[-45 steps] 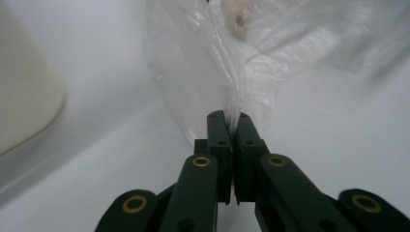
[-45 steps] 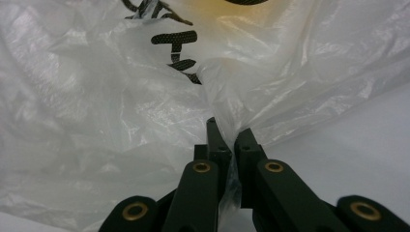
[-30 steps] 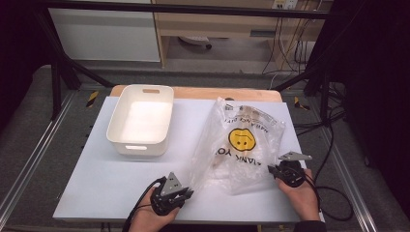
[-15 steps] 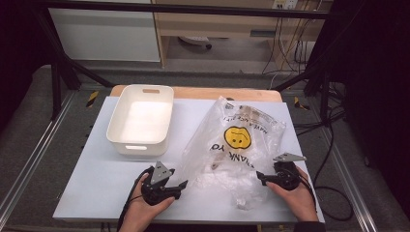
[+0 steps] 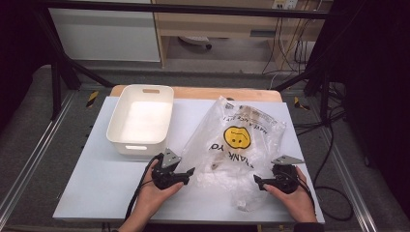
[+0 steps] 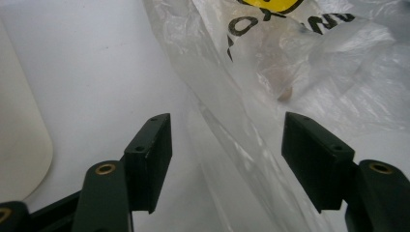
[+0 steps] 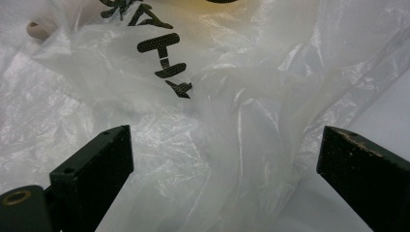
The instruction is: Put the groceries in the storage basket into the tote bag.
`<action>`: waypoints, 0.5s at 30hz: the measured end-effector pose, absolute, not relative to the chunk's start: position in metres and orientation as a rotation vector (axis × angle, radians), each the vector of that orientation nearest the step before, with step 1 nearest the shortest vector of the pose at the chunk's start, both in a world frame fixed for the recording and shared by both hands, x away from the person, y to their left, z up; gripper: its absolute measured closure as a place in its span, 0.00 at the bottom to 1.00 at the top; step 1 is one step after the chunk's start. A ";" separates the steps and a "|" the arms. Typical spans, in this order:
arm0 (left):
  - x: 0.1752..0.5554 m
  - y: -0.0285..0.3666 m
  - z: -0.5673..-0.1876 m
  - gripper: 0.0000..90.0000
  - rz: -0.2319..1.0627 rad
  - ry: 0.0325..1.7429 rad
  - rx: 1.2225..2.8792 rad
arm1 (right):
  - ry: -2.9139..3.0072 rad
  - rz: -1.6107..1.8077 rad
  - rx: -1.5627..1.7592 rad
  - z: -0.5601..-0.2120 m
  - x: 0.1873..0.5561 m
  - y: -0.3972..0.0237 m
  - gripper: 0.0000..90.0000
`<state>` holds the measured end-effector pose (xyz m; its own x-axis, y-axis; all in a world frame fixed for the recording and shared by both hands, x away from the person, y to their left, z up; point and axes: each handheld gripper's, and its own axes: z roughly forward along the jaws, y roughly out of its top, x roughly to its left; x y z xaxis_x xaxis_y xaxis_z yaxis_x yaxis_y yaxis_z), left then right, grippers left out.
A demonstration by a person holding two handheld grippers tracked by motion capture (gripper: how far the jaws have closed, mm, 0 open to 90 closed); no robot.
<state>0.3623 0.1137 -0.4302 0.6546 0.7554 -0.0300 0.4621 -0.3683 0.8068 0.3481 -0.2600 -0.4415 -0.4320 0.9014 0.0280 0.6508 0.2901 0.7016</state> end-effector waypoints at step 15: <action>0.375 0.114 -0.454 0.88 0.280 0.959 2.099 | 2.220 0.880 1.466 -0.455 0.338 -0.266 0.06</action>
